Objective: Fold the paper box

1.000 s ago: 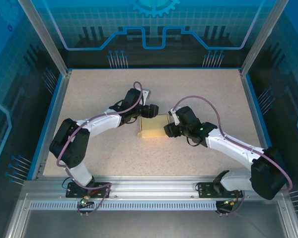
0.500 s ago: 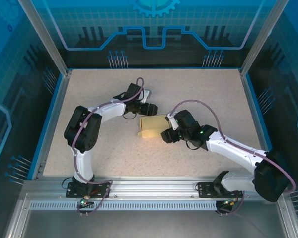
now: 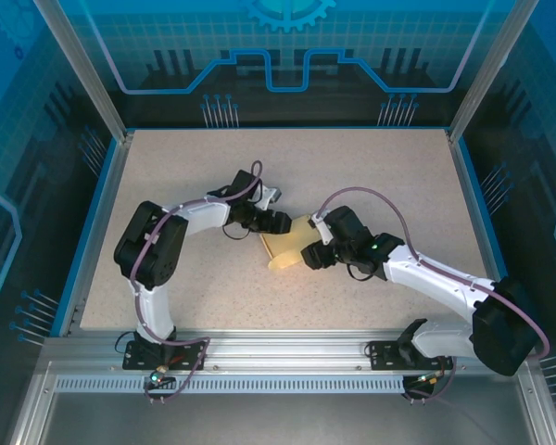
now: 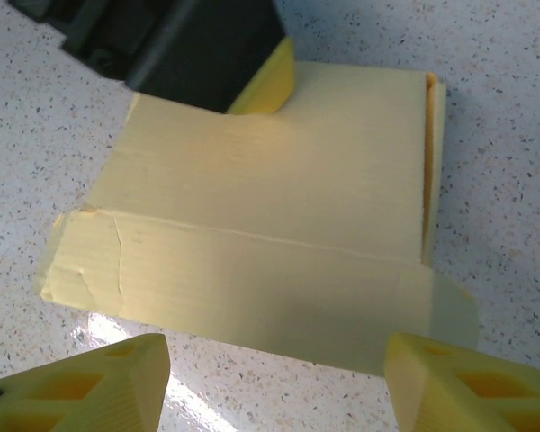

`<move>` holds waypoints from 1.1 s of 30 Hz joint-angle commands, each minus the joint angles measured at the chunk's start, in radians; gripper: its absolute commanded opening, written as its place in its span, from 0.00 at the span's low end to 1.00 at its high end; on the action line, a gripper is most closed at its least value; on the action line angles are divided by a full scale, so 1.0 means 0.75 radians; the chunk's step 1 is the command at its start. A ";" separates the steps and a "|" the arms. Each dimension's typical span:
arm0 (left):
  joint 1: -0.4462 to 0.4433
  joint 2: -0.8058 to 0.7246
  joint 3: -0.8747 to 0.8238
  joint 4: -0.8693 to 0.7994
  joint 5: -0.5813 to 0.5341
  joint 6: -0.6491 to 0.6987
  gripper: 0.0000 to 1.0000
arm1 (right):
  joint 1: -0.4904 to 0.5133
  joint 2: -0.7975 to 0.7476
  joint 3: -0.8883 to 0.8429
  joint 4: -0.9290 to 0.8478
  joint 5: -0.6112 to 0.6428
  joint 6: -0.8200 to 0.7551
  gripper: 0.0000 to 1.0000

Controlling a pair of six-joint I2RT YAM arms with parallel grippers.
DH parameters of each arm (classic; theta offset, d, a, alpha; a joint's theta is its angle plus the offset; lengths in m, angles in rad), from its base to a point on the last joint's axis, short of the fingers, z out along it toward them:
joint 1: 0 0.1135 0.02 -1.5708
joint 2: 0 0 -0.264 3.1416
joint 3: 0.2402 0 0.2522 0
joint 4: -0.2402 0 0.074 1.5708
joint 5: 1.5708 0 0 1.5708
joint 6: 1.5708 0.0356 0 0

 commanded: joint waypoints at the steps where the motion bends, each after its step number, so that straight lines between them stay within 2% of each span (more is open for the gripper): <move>1: -0.004 -0.117 -0.105 0.094 0.103 -0.072 0.71 | -0.029 -0.043 0.042 -0.075 -0.040 0.024 0.65; 7: -0.035 -0.230 -0.279 0.212 0.157 -0.152 0.72 | -0.154 -0.047 0.049 -0.151 -0.157 0.074 0.65; 12: -0.096 -0.214 -0.304 0.208 0.148 -0.155 0.72 | -0.291 -0.032 0.001 -0.114 -0.357 0.150 0.65; 17: -0.081 -0.219 -0.290 0.218 0.059 -0.166 0.73 | -0.318 0.009 -0.044 -0.043 -0.426 0.215 0.65; 23: -0.085 -0.143 -0.230 0.210 0.031 -0.180 0.70 | -0.365 0.077 -0.089 0.033 -0.442 0.257 0.65; 33: -0.105 -0.071 -0.217 0.172 -0.031 -0.161 0.56 | -0.410 0.179 -0.131 0.214 -0.593 0.304 0.61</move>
